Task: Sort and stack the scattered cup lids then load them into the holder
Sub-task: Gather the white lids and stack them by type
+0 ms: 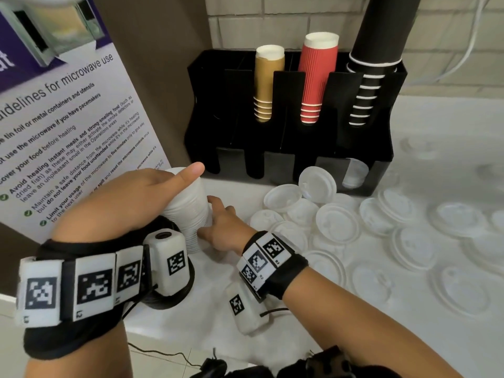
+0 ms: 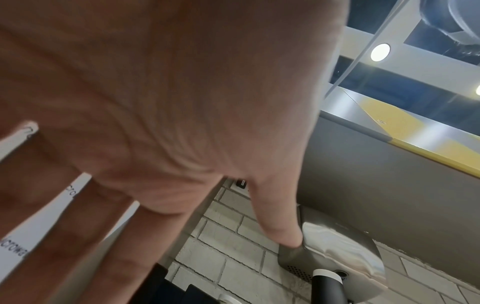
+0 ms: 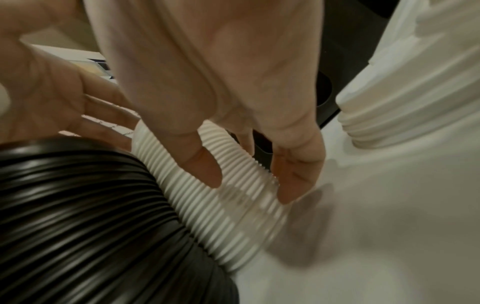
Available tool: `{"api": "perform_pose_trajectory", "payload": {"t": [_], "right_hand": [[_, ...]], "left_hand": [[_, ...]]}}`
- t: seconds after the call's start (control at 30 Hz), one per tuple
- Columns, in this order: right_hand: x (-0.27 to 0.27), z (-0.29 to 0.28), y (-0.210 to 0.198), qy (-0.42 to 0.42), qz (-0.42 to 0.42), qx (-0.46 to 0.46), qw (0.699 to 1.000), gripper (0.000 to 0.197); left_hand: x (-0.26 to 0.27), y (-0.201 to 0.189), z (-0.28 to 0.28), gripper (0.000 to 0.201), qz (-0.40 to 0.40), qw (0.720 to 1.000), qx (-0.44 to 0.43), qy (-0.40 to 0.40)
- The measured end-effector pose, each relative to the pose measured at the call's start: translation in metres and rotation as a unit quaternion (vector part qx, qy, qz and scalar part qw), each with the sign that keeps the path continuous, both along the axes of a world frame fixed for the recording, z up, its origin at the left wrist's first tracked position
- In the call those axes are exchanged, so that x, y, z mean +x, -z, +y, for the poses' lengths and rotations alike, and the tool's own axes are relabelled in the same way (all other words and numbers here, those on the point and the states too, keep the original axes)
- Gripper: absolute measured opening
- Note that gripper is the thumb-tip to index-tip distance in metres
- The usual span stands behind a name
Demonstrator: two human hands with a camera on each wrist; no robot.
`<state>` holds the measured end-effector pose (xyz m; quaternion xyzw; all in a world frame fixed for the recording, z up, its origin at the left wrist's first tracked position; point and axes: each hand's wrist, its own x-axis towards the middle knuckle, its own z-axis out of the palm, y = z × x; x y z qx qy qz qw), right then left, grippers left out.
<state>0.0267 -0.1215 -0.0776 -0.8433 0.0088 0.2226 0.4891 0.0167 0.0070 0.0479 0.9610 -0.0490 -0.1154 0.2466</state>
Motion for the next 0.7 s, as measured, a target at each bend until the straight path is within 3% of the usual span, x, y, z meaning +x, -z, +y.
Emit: {"api": "perform_pose_trajectory", "payload": {"t": [0.1,0.27,0.43,0.57,0.7], "right_hand": [[-0.002,0.001,-0.001,-0.006,0.009,0.004,1.0,0.075],[0.0,-0.001,0.0,-0.01,0.015,0.009,1.0,0.074],[0.002,-0.004,0.0,-0.019,0.007,0.004,1.0,0.078],[0.002,-0.02,-0.011,-0.014,-0.022,0.006,1.0,0.079],[0.015,-0.079,-0.047,0.095,-0.134,0.063,0.984,0.059]], "left_hand": [[0.004,0.002,0.002,0.105,0.001,1.0,0.018,-0.001],[0.01,0.004,0.005,0.118,-0.007,0.999,0.037,0.004],[0.012,0.004,0.006,0.104,-0.015,1.0,0.016,0.017],[0.014,0.002,0.006,0.109,-0.019,0.999,0.012,0.028],[0.009,-0.011,-0.01,0.073,-0.083,0.991,-0.075,0.069]]}}
